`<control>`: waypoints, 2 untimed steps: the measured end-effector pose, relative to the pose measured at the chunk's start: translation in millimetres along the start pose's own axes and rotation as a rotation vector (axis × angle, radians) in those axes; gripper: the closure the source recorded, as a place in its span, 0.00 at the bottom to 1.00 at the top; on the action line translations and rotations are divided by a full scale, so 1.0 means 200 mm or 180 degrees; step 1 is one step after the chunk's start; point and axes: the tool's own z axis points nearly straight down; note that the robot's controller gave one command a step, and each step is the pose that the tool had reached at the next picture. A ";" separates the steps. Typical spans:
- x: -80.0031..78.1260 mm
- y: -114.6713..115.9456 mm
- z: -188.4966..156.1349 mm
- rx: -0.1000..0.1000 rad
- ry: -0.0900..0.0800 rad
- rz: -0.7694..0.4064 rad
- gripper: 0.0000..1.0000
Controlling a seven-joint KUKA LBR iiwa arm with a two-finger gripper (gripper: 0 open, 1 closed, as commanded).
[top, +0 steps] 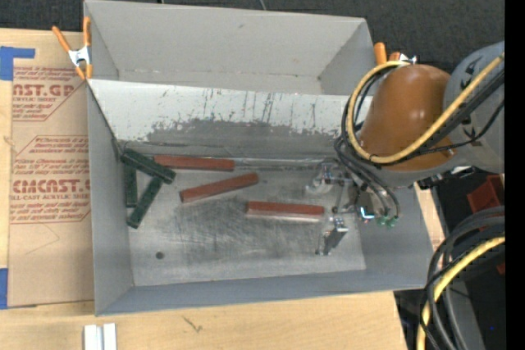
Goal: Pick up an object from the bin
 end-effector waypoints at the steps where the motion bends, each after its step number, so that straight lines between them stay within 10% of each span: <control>1: -0.01 0.00 -0.02 0.0002 -0.0026 -0.0002 0.00; 2: -0.26 0.12 0.34 0.0004 -0.0045 -0.0374 0.00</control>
Offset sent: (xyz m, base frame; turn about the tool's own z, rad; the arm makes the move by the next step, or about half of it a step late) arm 0.0681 0.0323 -0.0983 -0.1615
